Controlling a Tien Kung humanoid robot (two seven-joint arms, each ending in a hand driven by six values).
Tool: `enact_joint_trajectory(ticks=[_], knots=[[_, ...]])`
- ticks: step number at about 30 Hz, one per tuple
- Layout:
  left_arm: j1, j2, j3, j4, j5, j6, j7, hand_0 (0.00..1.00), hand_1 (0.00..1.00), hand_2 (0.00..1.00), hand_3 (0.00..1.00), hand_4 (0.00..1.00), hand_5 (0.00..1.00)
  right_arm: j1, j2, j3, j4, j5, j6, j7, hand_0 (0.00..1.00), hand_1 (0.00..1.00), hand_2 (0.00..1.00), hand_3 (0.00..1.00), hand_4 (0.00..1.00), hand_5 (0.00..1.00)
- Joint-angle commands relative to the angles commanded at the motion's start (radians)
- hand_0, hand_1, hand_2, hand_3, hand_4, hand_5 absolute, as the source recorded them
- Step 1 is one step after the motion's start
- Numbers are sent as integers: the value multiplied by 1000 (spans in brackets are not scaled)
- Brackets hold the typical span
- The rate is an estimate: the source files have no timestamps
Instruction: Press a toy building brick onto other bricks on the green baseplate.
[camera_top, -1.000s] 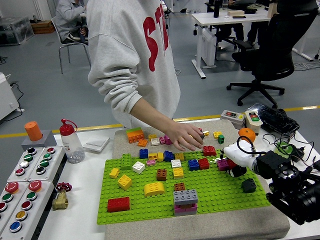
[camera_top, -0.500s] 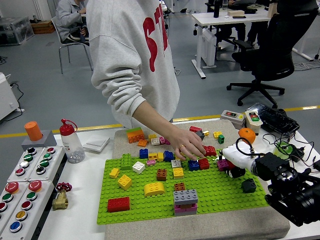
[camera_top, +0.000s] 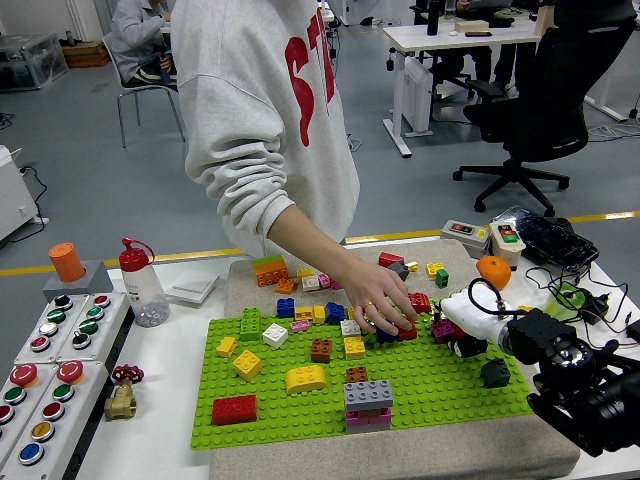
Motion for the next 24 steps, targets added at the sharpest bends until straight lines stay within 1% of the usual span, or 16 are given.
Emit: enact_joint_trajectory(ticks=[6, 20, 22, 23, 24], knots=[[0, 0, -1, 0, 1, 0, 0, 634, 597, 610, 408, 297, 944, 1, -9, 5, 13, -1, -15, 4, 701, 638, 592, 593, 552, 262], [5, 3, -4, 0, 4, 0, 2, 632, 597, 609, 407, 297, 944, 7, -44, 31, 93, -22, -19, -1, 690, 636, 589, 590, 545, 253], [6, 3, -4, 0, 4, 1, 2, 632, 597, 609, 407, 297, 944, 6, -50, 41, 105, -26, -19, -1, 690, 636, 589, 590, 545, 253], [7, 3, -3, 0, 3, 1, 1, 632, 597, 609, 407, 297, 944, 1, -60, 58, 126, -34, -18, -3, 690, 636, 589, 590, 545, 253], [8, 3, -3, 0, 2, 1, 1, 633, 597, 608, 406, 296, 943, -2, -68, 71, 142, -41, -17, -4, 691, 635, 589, 589, 524, 232]])
